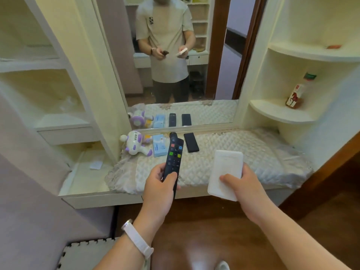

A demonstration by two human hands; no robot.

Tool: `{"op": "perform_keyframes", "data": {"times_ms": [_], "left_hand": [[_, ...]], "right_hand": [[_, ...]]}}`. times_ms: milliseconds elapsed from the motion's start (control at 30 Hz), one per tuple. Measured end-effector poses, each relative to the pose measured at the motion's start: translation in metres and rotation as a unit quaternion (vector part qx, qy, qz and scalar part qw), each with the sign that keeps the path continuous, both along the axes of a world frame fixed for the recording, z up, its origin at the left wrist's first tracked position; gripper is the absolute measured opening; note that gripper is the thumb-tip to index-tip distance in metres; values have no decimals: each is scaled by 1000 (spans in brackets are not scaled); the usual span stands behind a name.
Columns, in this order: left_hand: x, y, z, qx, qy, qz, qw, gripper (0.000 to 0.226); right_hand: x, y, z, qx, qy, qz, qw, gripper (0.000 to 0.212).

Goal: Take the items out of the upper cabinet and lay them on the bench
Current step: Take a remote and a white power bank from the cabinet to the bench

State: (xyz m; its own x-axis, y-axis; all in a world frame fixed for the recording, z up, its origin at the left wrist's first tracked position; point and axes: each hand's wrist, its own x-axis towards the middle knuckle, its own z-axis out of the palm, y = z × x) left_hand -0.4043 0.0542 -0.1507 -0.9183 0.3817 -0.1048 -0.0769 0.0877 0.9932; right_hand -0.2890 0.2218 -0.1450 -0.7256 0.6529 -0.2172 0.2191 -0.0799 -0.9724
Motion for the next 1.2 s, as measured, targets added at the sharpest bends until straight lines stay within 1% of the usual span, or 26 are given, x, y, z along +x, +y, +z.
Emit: {"op": "perform_keyframes", "data": {"times_ms": [200, 333, 433, 567, 733, 833, 933, 1200], "left_hand": [[-23, 86, 9, -13, -20, 24, 999, 14], [-28, 149, 6, -16, -10, 38, 999, 14], [-29, 182, -1, -32, -21, 36, 999, 12], [-40, 209, -12, -56, -32, 43, 997, 9], [-63, 237, -24, -70, -45, 61, 995, 9], [-78, 252, -36, -75, -58, 61, 994, 8], [-100, 269, -54, -80, -77, 58, 992, 9], [-185, 313, -113, -102, -125, 72, 984, 10]], "right_hand": [[-24, 93, 2, -11, 7, -5, 1000, 40], [-32, 157, -4, -22, 15, 9, 1000, 38], [-38, 190, -13, -36, 10, 13, 999, 35], [-42, 217, -26, -62, -2, 22, 998, 38], [-62, 247, -40, -84, -15, 16, 996, 34], [-77, 257, -47, -96, -36, 26, 994, 37], [-97, 271, -59, -80, -61, 34, 994, 40], [-176, 314, -95, -63, -151, 77, 984, 36]]}}
